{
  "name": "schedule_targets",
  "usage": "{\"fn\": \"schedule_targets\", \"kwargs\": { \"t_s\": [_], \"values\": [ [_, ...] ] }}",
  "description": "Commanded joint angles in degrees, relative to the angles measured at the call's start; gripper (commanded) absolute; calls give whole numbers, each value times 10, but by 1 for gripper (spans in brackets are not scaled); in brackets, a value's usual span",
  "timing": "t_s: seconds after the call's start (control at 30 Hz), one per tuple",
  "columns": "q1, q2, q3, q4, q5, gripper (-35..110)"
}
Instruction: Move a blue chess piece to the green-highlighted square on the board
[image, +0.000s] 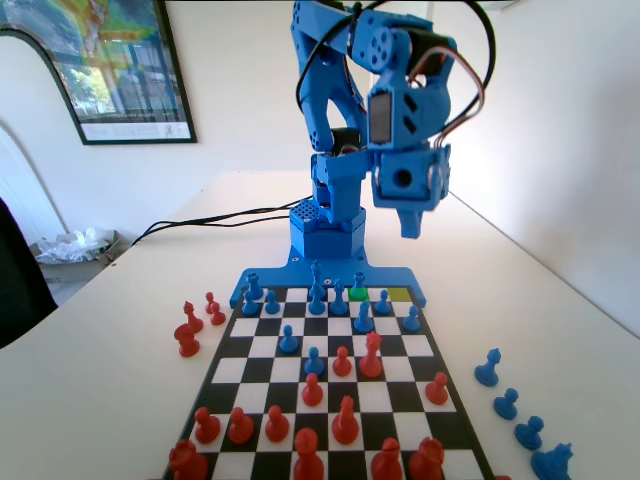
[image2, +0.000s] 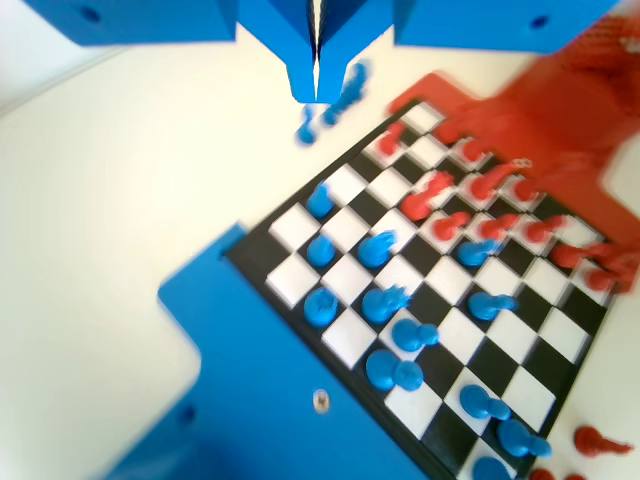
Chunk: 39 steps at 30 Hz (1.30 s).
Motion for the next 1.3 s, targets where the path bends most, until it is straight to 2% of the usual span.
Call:
{"fn": "schedule_targets", "kwargs": {
  "t_s": [0.0,0.3,0.5,0.8,1.27],
  "values": [
    [22,78,-91,71,33,1],
    [119,204,-201,203,79,1],
    [171,249,-234,240,105,1],
    [218,400,-133,221,100,1],
    [255,440,-48,158,68,1]
  ]
}}
